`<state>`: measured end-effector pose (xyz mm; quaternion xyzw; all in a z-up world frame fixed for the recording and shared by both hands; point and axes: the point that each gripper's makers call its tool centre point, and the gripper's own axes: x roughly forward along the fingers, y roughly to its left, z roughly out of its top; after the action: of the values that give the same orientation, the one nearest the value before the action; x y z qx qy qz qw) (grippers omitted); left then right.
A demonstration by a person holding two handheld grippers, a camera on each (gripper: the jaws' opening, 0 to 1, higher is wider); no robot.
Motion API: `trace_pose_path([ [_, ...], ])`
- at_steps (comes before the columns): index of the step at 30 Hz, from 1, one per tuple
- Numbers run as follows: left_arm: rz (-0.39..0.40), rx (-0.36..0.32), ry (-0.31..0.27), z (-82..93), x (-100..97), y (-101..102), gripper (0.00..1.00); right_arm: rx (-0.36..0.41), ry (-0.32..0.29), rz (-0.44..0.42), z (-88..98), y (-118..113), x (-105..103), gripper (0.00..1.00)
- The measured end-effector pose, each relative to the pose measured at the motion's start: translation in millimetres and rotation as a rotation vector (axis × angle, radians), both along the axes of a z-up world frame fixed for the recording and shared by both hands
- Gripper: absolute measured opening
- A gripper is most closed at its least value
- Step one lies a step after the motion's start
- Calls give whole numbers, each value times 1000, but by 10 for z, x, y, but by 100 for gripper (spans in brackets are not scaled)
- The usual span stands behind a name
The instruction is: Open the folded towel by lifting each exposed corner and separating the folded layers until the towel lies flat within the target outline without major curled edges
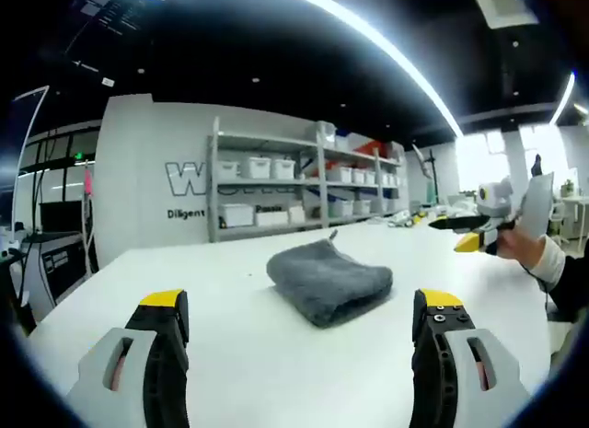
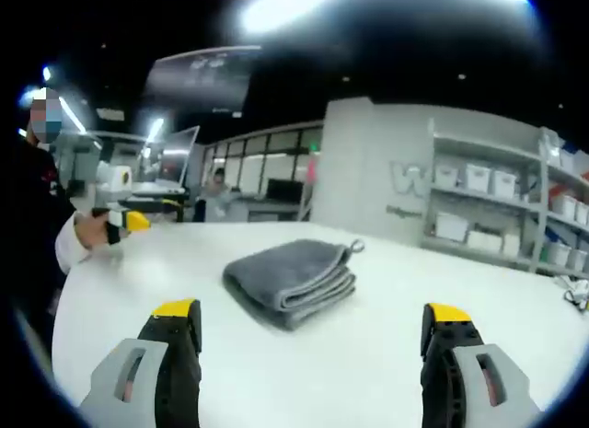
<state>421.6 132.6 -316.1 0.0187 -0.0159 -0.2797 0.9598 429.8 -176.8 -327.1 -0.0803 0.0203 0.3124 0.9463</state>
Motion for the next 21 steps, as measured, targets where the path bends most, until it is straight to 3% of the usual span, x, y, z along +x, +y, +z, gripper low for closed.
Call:
trace_pose_path([
  [21,-3,7,7,-23,-31,-20,99,-14,11,-1,-34,15,3,99],
])
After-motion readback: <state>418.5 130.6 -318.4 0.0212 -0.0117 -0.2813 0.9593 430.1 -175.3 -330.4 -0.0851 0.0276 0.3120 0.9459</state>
